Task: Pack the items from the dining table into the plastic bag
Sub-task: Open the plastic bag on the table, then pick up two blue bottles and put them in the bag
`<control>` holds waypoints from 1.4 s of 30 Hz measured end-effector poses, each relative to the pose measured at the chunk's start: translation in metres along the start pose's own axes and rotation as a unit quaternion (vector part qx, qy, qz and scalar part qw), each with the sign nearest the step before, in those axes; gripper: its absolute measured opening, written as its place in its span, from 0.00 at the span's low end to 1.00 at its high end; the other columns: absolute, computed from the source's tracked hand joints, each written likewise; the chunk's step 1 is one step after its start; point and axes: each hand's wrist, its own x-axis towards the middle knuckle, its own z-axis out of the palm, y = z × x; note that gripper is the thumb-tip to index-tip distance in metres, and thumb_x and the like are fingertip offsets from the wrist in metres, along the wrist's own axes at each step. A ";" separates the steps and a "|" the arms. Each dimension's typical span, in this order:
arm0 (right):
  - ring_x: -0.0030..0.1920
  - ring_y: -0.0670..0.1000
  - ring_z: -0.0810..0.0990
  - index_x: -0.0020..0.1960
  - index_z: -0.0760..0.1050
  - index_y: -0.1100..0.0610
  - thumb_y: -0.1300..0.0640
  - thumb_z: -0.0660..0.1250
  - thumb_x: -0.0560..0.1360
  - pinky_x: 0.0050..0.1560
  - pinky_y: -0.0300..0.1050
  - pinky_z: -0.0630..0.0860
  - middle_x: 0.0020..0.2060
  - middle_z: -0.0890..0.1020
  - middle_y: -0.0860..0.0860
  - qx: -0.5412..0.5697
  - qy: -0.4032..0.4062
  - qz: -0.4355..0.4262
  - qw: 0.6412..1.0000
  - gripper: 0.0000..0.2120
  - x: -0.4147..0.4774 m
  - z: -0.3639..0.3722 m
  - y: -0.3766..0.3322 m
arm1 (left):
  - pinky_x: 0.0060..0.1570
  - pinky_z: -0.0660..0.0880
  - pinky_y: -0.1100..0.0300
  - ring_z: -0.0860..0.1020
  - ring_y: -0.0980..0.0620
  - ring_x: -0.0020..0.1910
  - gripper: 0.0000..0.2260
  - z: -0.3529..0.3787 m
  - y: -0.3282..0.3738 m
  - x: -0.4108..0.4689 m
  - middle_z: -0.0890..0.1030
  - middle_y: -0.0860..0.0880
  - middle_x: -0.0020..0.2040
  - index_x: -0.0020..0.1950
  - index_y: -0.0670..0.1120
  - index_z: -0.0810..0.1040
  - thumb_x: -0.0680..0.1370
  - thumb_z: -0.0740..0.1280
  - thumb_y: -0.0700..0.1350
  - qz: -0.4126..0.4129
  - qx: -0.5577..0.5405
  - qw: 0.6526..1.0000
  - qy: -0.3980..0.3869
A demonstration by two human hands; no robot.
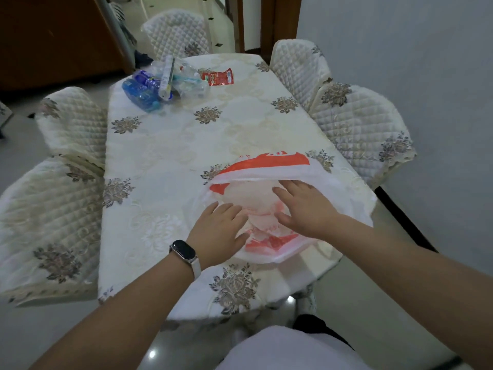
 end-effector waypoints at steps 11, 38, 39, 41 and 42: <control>0.65 0.59 0.74 0.65 0.73 0.55 0.40 0.59 0.74 0.63 0.55 0.72 0.65 0.76 0.56 0.000 0.042 -0.022 0.999 0.26 -0.052 0.003 -0.043 | 0.64 0.71 0.41 0.76 0.42 0.64 0.20 -0.016 0.030 -0.052 0.78 0.44 0.65 0.65 0.47 0.78 0.75 0.69 0.53 -0.110 -0.021 0.992 0.055; 0.67 0.60 0.72 0.67 0.72 0.54 0.39 0.57 0.75 0.64 0.56 0.70 0.67 0.75 0.55 0.000 0.092 -0.207 0.974 0.27 -0.007 -0.013 -0.279 | 0.61 0.72 0.42 0.76 0.41 0.62 0.21 -0.035 -0.070 -0.279 0.77 0.43 0.66 0.66 0.47 0.77 0.76 0.62 0.54 -0.285 -0.013 0.949 0.135; 0.67 0.60 0.72 0.67 0.72 0.53 0.39 0.57 0.75 0.64 0.56 0.70 0.67 0.74 0.55 0.002 0.096 -0.213 0.972 0.27 0.002 -0.012 -0.303 | 0.62 0.71 0.43 0.76 0.41 0.63 0.21 -0.033 -0.087 -0.298 0.77 0.44 0.66 0.66 0.47 0.77 0.76 0.62 0.54 -0.295 -0.016 0.945 0.139; 0.66 0.60 0.73 0.67 0.73 0.54 0.39 0.58 0.75 0.63 0.55 0.71 0.66 0.75 0.55 0.012 0.104 -0.229 0.968 0.26 0.017 -0.009 -0.355 | 0.62 0.71 0.43 0.76 0.42 0.63 0.20 -0.030 -0.120 -0.340 0.77 0.44 0.65 0.65 0.47 0.77 0.76 0.63 0.53 -0.315 -0.018 0.936 0.158; 0.65 0.60 0.73 0.66 0.74 0.54 0.40 0.58 0.75 0.62 0.55 0.71 0.66 0.76 0.55 0.015 0.108 -0.243 0.964 0.26 0.024 -0.008 -0.382 | 0.63 0.71 0.43 0.75 0.42 0.63 0.20 -0.028 -0.136 -0.362 0.77 0.44 0.65 0.65 0.47 0.78 0.76 0.64 0.52 -0.325 -0.018 0.931 0.164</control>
